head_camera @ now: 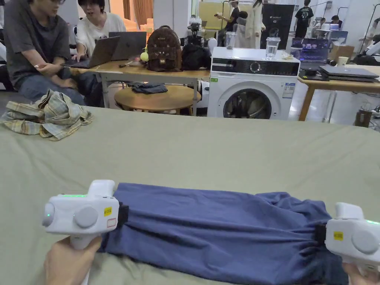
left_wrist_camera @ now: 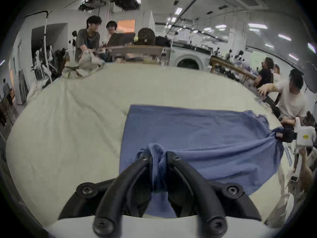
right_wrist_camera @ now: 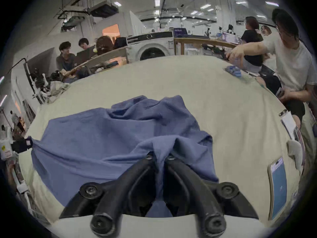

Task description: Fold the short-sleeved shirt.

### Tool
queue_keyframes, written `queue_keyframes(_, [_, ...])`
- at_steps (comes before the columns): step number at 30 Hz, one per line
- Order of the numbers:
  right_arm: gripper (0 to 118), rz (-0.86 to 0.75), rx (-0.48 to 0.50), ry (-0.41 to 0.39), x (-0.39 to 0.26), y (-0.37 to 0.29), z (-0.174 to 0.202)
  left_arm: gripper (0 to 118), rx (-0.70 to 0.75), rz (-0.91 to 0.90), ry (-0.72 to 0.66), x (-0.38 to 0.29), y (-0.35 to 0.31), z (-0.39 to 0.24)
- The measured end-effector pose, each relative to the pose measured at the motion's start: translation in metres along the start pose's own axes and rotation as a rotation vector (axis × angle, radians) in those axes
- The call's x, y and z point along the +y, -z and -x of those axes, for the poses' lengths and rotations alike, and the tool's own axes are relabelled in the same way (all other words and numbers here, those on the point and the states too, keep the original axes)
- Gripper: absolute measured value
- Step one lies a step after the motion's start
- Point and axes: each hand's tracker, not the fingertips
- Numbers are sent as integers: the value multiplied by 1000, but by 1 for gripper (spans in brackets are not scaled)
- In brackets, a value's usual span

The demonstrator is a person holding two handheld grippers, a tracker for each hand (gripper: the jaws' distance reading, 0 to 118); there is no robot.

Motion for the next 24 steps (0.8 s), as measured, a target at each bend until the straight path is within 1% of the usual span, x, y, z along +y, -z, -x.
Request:
queue_keyframes(1, [26,-3,-18,-11,-1,4,2,10,-15,-1,-27,-1,7,1])
queue_keyframes(2, [42,-10,-27,-29,-4,3,3,22,-15,15,-54,-3,12,1])
queue_keyframes(3, [54,-19,-35,-26,-5,2,3,50,-8,26,-71,-5,10,-2])
queue_keyframes(4, [54,-26,-32,-16,-7,0,1,61,-20,4,-73,-8,8,-2])
queue_keyframes(5, [54,-42,-23,-4,-8,-4,-1,58,-36,-15,-85,-9,5,-3])
queue_keyframes(6, [54,-57,-20,2,-9,-11,-2,58,-67,-53,-86,-10,-2,-4])
queue_keyframes(8, [54,-99,-7,-2,-11,-22,-2,58,-58,-86,-43,-9,-16,-13])
queue_keyframes(9, [54,-123,2,-21,-11,-30,0,58,-50,-121,-16,-7,-25,-16])
queue_keyframes(11, [54,-180,13,-58,-12,-45,7,58,-86,-192,13,-4,-42,-25])
queue_keyframes(13, [54,-226,63,-91,-16,-63,16,58,-172,-244,34,-2,-64,-35])
queue_keyframes(15, [54,-252,98,-129,-22,-78,26,58,-242,-277,108,-5,-83,-49])
queue_keyframes(16, [54,-266,92,-144,-25,-85,33,58,-207,-305,158,-10,-92,-56])
queue_keyframes(17, [54,-272,97,-157,-30,-91,38,57,-182,-324,193,-15,-100,-63])
queue_keyframes(18, [54,-278,123,-172,-36,-95,41,47,-177,-331,225,-21,-106,-68])
queue_keyframes(19, [51,-293,157,-182,-43,-101,45,35,-167,-327,238,-28,-110,-74])
queue_keyframes(20, [44,-293,154,-190,-49,-104,48,21,-153,-329,247,-35,-114,-78])
queue_keyframes(21, [23,-289,149,-202,-57,-107,53,3,-152,-323,251,-43,-117,-80])
queue_keyframes(22, [3,-292,143,-210,-65,-110,57,0,-151,-336,259,-53,-121,-82])
queue_keyframes(23, [0,-287,145,-221,-70,-111,59,0,-149,-342,256,-59,-122,-82])
queue_keyframes(24, [0,-273,154,-226,-76,-111,61,0,-147,-337,254,-64,-123,-83])
